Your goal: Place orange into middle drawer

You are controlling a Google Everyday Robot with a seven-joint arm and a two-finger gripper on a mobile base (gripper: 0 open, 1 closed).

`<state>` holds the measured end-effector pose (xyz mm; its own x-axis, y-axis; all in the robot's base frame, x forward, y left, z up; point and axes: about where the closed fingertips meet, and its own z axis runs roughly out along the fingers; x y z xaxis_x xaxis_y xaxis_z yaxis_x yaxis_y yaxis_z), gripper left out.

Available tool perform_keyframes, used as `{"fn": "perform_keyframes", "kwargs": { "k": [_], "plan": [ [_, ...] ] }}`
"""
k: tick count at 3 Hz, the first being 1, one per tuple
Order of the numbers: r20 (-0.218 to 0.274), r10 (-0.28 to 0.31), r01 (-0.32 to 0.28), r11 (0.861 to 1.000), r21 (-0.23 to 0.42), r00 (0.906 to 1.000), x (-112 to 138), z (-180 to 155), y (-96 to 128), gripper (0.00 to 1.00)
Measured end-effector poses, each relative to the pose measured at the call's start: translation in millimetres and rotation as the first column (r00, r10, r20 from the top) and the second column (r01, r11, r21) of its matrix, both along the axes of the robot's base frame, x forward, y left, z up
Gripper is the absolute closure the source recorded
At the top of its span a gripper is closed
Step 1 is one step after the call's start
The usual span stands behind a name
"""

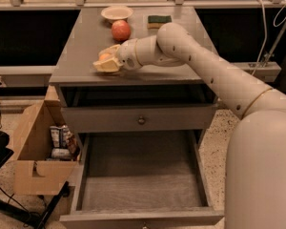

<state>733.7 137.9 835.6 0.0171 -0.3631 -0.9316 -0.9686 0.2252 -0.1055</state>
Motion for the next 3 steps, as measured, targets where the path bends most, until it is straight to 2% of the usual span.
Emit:
{"fn": "perform_keyframes", "kwargs": {
  "k": [3],
  "plan": [
    [0.000, 0.000, 0.000, 1.000, 0.000, 1.0000, 0.0, 1.5, 0.0, 1.00]
  ]
}}
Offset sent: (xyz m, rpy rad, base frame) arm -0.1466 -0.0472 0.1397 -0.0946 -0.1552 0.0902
